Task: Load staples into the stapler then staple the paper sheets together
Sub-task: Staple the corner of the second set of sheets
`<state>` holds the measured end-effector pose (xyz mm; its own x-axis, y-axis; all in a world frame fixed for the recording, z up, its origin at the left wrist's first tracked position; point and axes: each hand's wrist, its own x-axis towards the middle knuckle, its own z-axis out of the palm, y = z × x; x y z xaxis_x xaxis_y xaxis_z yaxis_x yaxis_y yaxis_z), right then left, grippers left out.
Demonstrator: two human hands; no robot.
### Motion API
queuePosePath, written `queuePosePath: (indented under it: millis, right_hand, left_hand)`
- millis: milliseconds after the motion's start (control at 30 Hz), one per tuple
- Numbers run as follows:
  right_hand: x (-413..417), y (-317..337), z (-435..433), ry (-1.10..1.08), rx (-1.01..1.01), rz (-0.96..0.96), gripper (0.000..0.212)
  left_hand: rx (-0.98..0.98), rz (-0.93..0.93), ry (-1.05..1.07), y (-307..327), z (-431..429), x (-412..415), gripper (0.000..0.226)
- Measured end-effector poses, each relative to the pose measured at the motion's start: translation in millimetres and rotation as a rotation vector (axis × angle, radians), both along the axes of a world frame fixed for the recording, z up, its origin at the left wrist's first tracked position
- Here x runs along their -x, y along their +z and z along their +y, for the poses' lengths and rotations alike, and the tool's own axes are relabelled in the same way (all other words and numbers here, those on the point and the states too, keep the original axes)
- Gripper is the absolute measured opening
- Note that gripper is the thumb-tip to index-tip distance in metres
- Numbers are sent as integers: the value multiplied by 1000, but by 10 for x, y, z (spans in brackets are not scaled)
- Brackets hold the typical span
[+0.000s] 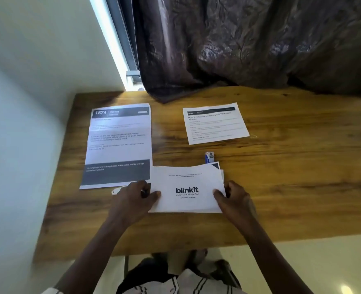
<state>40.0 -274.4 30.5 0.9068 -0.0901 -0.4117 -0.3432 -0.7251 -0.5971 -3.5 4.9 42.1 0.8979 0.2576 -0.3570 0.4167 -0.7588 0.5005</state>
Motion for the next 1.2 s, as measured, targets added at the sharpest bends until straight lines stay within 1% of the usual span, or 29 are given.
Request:
queuePosePath:
  millis: [67, 133, 200, 267, 300, 333, 433, 500, 567, 667, 767, 867, 967, 1033, 1100, 1200]
  right_hand:
    - [-15, 8, -2, 26, 107, -35, 28]
    - [-31, 19, -12, 37, 169, -92, 33]
    - [-77, 35, -54, 33, 161, -122, 28]
    - [-121, 6, -148, 37, 128, -112, 22]
    - [-134, -22, -194, 55, 123, -112, 24]
    - [-152, -58, -226, 81, 131, -117, 30]
    - [-160, -126, -282, 131, 126, -141, 57]
    - [-165, -142, -307, 157, 112, -138, 69]
    - [-182, -136, -344, 184, 99, -133, 73]
    - [-260, -106, -395, 216, 85, -129, 71]
    - [-337, -105, -423, 235, 82, -126, 70]
    - [-375, -121, -426, 246, 102, -110, 71]
    - [-380, -141, -429, 266, 118, -132, 67]
    - [-375, -143, -429, 264, 113, -142, 64]
    - [-362, -143, -425, 248, 108, -146, 64]
    - [-335, -147, -415, 230, 118, -153, 66]
  left_hand:
    - [-74, -4, -22, -6, -78, 21, 33]
    - [-104, -35, -24, 1, -119, 30, 32]
    - [-125, -62, -22, 17, -140, 40, 31]
    - [-154, -63, -35, 32, -205, 68, 29]
    - [-161, -66, -38, 42, -254, 80, 28]
    - [-160, -69, -46, 58, -299, 77, 28]
    - [-243, -87, -116, 89, -404, 22, 52]
    - [-277, -118, -132, 111, -408, -75, 63]
    - [-262, -131, -136, 123, -395, -206, 67]
    - [-240, -72, -197, 122, -364, -443, 70]
    - [-210, -22, -240, 107, -298, -638, 65]
    - [-157, 56, -240, 77, -220, -761, 59]
    - [-115, 114, -239, 50, -207, -833, 46]
    - [-96, 108, -246, 20, -208, -862, 33]
    - [-118, 75, -265, -3, -191, -857, 23]
    - [-105, 18, -278, -33, -145, -784, 24]
